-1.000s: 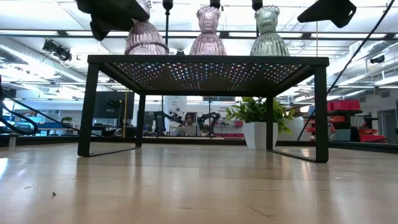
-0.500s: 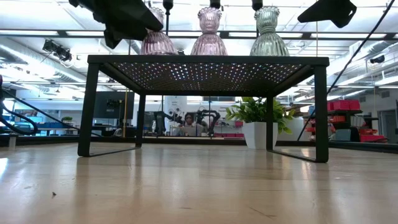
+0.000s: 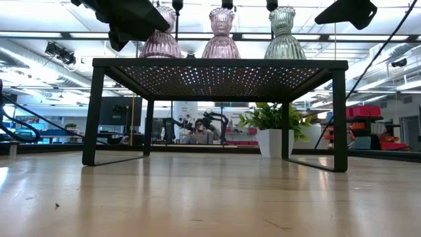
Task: Pick & Place candle stick holders
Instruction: Put the pink candle holder on the shelf, then return to home position
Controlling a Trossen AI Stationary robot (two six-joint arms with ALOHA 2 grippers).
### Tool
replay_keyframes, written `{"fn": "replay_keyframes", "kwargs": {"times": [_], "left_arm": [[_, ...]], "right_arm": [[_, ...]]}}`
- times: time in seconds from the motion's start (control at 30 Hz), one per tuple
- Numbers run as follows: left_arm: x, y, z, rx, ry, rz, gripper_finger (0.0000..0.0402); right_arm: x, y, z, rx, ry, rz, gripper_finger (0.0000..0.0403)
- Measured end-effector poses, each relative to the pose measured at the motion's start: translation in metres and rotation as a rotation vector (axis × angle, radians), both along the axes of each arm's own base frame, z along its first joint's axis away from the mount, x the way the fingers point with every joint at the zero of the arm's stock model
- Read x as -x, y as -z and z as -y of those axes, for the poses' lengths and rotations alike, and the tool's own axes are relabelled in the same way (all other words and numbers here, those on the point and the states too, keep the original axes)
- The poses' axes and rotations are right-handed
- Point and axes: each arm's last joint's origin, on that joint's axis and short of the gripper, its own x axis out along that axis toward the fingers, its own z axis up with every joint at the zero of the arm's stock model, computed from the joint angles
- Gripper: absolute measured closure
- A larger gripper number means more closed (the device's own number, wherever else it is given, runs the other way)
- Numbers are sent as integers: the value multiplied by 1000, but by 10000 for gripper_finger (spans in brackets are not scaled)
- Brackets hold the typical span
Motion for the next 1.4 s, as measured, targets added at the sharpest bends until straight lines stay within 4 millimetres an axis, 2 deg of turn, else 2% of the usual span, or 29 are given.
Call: {"fn": "replay_keyframes", "kwargs": {"times": [0.53, 1.0, 1.4], "left_arm": [[0, 1, -2, -56, -34, -4, 240], [1, -1, -2, -59, -27, 3, 147], [16, -18, 0, -72, 26, 53, 143]], "right_arm": [[0, 0, 0, 2, 0, 0, 106], [0, 0, 0, 6, -2, 0, 106], [0, 0, 0, 23, -14, -2, 106]]}}
